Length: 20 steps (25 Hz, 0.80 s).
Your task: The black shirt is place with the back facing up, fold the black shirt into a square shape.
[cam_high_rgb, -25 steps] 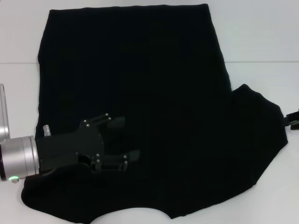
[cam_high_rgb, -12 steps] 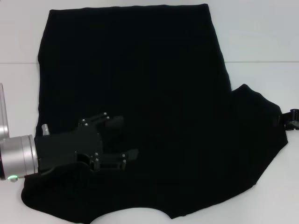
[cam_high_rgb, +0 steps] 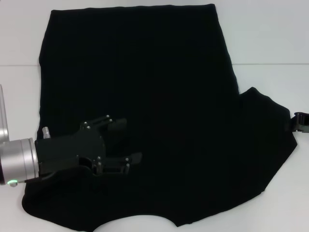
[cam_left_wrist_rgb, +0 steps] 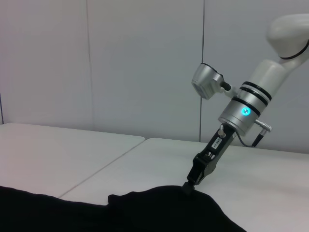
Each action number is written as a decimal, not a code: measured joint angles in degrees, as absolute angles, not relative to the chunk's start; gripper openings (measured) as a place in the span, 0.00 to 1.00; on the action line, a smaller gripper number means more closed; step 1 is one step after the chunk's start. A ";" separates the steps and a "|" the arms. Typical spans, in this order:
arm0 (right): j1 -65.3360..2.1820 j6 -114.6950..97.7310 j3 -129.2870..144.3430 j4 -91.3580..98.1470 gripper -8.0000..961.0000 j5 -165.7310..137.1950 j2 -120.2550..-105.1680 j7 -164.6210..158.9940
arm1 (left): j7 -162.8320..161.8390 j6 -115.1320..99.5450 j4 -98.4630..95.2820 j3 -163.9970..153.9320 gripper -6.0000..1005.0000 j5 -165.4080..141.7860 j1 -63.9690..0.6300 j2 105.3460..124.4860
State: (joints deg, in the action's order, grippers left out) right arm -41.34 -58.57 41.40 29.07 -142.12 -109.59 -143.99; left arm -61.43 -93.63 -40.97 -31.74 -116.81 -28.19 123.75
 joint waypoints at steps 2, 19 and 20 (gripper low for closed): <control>-41.13 -58.57 41.34 29.30 0.21 -142.11 -109.60 -144.09 | -61.43 -93.60 -40.97 -31.60 0.93 -116.81 -28.18 123.75; -39.53 -62.00 40.53 29.84 0.04 -141.58 -109.77 -143.76 | -61.43 -93.97 -40.87 -30.94 0.93 -116.81 -27.87 123.84; -39.40 -61.98 40.38 29.99 0.04 -141.58 -109.76 -143.79 | -61.43 -93.98 -40.87 -30.93 0.93 -116.81 -27.87 123.84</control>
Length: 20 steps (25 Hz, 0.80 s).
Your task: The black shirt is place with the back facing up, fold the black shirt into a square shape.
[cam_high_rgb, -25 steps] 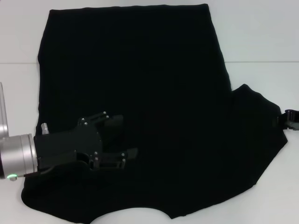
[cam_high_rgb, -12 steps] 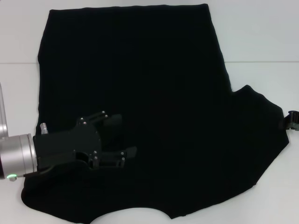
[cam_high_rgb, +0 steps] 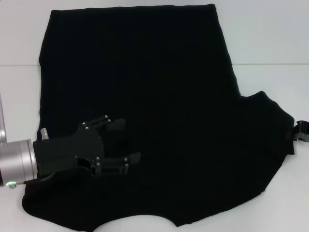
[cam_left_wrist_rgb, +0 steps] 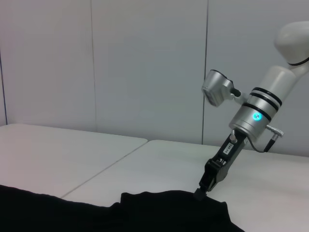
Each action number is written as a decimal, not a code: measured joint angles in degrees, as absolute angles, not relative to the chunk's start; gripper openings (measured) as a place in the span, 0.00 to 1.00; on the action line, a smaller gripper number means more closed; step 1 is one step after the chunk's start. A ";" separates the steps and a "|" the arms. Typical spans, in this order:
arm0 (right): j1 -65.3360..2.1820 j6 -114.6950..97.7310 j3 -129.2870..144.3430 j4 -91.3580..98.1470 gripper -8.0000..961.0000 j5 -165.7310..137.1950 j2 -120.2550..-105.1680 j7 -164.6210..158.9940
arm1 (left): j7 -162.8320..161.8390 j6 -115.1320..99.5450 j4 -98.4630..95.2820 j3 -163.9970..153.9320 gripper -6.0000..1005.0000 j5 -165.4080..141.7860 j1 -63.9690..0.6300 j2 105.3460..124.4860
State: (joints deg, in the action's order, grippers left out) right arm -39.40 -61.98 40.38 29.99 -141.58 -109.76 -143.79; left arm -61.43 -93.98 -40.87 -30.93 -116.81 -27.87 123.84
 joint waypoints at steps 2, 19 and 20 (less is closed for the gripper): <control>-39.25 -62.02 40.05 30.48 0.04 -141.58 -109.77 -143.82 | -61.43 -94.00 -40.87 -30.94 0.93 -116.87 -27.86 123.84; -46.93 -63.27 42.54 33.61 0.08 -141.46 -111.81 -143.78 | -61.43 -93.96 -40.62 -30.35 0.93 -116.73 -27.86 123.93; -47.96 -63.34 43.90 33.58 0.08 -141.58 -112.28 -143.93 | -61.43 -93.89 -40.62 -30.32 0.93 -116.72 -27.86 123.92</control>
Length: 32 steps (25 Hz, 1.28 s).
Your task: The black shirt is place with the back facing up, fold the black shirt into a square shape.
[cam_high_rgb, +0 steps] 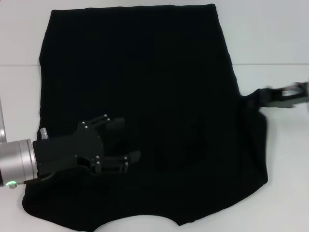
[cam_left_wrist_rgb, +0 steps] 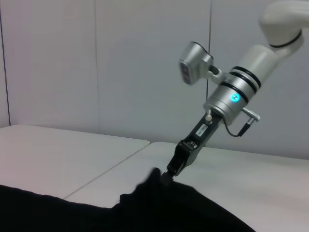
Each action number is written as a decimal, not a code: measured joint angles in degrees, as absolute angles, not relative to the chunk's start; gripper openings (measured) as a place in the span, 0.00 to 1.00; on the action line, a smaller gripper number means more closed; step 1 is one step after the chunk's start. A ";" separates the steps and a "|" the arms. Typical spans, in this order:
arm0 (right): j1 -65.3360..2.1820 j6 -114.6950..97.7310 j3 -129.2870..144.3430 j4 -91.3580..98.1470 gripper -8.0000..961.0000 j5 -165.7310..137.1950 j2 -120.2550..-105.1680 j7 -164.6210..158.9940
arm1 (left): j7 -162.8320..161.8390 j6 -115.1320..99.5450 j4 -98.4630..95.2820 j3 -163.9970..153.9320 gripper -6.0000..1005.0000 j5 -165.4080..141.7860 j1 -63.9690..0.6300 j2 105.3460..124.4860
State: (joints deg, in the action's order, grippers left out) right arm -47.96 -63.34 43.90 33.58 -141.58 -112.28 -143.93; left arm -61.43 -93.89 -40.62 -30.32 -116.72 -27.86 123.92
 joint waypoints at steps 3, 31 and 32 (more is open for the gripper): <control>-51.21 -63.83 48.88 33.45 0.09 -141.90 -113.82 -144.59 | -61.43 -93.60 -40.60 -30.33 0.93 -116.71 -27.91 123.90; -51.21 -64.14 55.60 32.07 0.67 -140.11 -115.58 -145.68 | -61.30 -93.31 -40.75 -28.82 0.93 -115.22 -28.21 123.49; -51.21 -63.69 55.61 31.72 0.69 -140.08 -115.84 -145.54 | -61.30 -93.95 -40.86 -28.82 0.93 -115.35 -28.13 123.43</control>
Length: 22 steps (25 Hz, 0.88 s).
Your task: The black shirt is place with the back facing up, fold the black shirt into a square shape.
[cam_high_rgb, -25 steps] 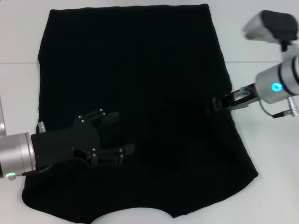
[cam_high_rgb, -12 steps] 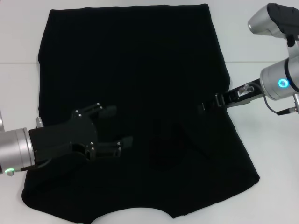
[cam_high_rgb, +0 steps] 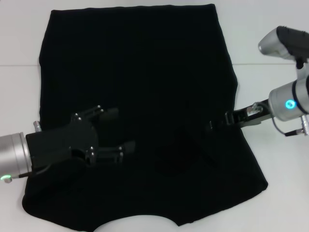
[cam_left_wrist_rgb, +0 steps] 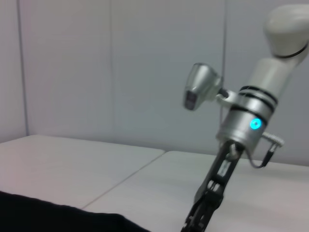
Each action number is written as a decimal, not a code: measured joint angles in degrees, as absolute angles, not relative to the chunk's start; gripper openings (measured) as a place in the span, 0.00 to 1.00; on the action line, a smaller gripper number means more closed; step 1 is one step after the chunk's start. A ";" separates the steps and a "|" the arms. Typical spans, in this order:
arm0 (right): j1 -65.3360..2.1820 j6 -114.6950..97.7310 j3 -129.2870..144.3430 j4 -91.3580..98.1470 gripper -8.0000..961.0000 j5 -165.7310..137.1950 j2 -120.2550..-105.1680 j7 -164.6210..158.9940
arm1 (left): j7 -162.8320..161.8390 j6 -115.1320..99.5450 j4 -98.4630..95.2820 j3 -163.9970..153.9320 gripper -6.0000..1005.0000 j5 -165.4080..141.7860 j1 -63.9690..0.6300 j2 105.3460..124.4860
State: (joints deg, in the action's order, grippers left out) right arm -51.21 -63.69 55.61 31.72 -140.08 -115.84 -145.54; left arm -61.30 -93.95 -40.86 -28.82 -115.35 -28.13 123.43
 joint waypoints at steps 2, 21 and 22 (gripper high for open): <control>-51.26 -62.96 55.73 31.15 0.70 -140.04 -116.46 -145.28 | -61.40 -95.75 -41.03 -28.84 0.93 -115.78 -27.91 123.21; -51.49 -60.20 55.95 29.94 0.71 -139.77 -118.26 -145.15 | -65.77 -100.40 -44.83 -25.36 0.93 -118.57 -25.57 122.34; -51.30 -60.28 55.80 30.27 0.71 -139.14 -118.26 -144.62 | -66.89 -99.94 -44.83 -24.74 0.93 -118.63 -25.57 122.20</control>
